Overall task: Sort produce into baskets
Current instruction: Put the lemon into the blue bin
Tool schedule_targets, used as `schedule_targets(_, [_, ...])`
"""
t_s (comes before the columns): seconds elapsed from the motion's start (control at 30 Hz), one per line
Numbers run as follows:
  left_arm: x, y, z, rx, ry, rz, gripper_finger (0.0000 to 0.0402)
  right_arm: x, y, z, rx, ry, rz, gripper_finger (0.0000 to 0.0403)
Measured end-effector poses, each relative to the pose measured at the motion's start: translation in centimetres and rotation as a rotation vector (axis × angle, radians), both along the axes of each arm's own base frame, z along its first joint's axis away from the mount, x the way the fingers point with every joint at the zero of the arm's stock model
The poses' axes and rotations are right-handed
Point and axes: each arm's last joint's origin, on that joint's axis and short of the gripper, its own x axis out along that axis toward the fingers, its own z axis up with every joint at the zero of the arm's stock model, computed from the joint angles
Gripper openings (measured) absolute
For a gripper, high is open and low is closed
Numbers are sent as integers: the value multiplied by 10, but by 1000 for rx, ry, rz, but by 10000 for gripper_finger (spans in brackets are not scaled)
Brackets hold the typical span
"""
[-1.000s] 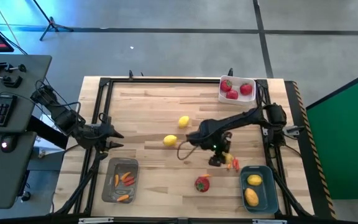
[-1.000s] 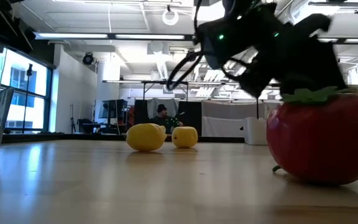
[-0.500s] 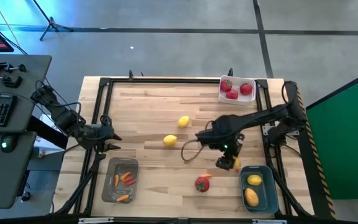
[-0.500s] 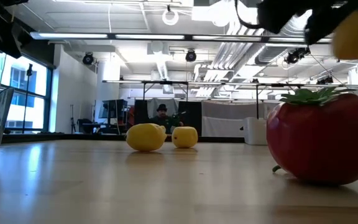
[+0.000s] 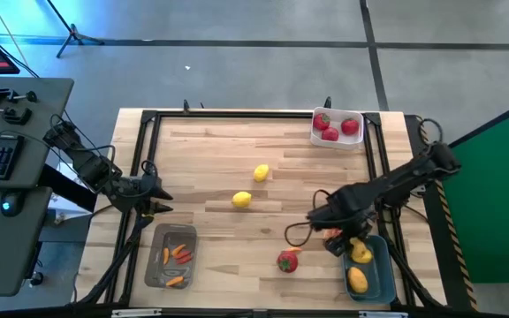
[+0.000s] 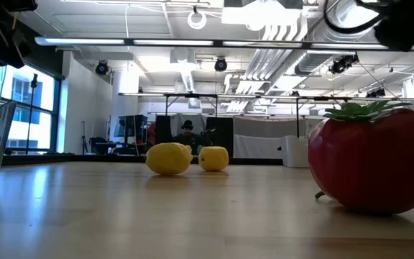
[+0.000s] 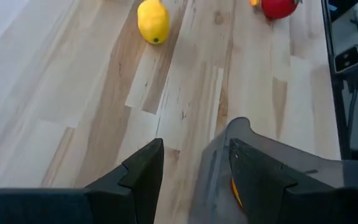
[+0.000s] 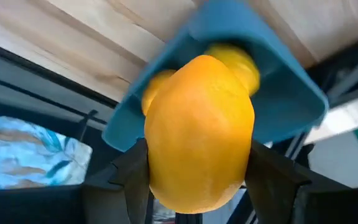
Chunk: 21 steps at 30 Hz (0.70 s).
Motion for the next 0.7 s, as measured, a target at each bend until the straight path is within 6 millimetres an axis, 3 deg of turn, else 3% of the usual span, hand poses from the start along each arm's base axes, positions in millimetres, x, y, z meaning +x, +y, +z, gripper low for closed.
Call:
schedule_targets(0.2, [0,0,0,-7,5,-10,170,-24,-9,-6,-39,-27,-78,197])
schedule_targets(0.4, [0,1,0,17,-15,17,170,-39,-17,-41,-73,-48,-55,197])
schedule_targets(0.53, [1,1,1,10,-31,59,170,-36,-16,-54,-51,-89,-106,197])
schedule_targets(0.7, [1,0,1,-27,-13,49,170,-34,-15,-54,-48,-105,-108,197])
